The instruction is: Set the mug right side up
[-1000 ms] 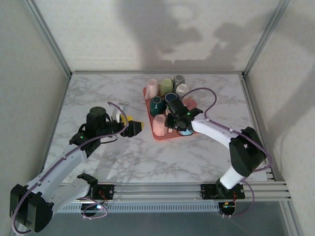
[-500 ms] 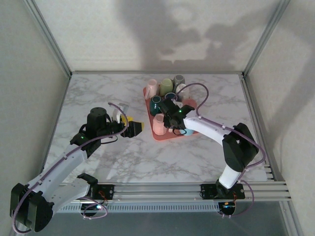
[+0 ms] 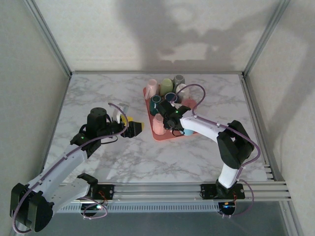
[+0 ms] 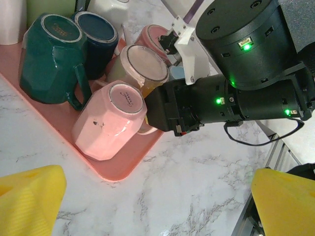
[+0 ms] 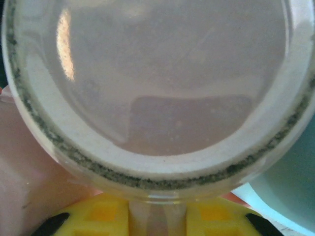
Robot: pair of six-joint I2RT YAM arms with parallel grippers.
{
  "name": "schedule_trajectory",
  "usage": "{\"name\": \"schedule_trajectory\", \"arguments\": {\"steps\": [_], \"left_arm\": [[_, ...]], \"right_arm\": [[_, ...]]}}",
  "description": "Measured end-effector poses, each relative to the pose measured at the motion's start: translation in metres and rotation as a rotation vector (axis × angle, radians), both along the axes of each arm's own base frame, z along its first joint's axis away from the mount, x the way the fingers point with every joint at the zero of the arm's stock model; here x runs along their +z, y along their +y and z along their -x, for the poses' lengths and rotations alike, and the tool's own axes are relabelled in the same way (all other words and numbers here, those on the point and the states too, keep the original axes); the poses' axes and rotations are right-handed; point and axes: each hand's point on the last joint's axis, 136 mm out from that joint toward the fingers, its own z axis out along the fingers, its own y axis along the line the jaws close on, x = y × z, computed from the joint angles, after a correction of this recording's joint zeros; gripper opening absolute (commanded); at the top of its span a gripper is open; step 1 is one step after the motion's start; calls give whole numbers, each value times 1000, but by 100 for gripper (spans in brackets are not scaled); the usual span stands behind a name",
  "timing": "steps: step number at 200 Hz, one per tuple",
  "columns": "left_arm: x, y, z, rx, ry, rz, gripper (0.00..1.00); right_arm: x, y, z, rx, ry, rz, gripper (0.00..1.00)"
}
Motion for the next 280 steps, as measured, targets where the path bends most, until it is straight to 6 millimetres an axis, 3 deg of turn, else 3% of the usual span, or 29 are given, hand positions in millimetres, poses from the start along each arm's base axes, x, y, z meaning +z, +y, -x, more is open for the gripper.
{"name": "schedule_trajectory", "arguments": {"steps": [60, 112, 222, 280], "left_arm": [[1, 0, 0, 7, 13, 11, 96], [14, 1, 1, 32, 14, 79, 95], [35, -1, -5, 74, 18, 198, 93], [55, -3, -8, 103, 83, 338, 93]], "right_arm": [[1, 0, 1, 19, -9, 24, 0], [13, -4, 11, 49, -2, 10, 0], [90, -12, 30, 119, -123, -137, 0], [151, -1, 46, 221, -232, -313, 0]]}}
